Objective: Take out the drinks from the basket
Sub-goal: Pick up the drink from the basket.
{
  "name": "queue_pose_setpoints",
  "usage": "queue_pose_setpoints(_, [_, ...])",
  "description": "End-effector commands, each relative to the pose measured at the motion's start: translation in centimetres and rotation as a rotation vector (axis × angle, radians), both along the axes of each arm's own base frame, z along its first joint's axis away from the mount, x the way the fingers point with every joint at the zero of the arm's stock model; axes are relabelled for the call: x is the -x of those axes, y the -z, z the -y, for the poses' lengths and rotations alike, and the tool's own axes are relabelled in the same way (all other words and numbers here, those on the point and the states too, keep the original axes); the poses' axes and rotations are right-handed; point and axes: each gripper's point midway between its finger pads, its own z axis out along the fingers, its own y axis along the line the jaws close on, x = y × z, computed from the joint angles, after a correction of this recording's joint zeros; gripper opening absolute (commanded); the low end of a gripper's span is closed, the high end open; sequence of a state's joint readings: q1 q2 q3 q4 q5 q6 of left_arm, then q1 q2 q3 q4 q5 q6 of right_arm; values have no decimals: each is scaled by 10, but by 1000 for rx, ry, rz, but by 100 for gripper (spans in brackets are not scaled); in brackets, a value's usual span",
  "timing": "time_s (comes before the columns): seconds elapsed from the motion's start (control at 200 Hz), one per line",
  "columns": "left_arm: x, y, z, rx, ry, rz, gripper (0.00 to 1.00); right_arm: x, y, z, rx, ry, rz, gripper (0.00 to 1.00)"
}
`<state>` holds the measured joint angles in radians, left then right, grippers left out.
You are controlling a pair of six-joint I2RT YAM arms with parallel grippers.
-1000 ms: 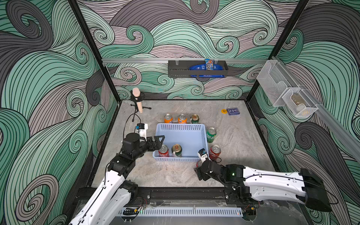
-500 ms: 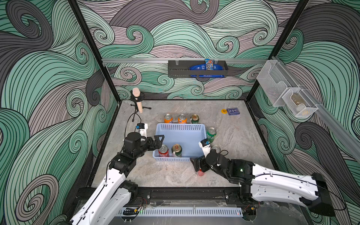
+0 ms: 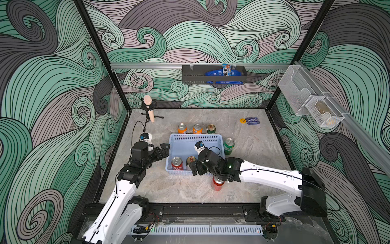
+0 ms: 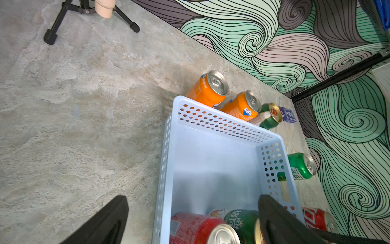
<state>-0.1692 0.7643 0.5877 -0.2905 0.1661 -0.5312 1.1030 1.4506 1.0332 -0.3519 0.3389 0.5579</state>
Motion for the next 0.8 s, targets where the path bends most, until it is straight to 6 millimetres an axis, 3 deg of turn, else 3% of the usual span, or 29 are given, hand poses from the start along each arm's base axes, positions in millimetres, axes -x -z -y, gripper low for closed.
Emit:
queue_pose_setpoints(0.0, [-4,-21,2,17,17,49,99,-4,1,-12,-15,-26,-17,100])
queue_pose_setpoints(0.796, [-3,-26,7,35,49,75,99,-29,47,-34,34,-8,-58,98])
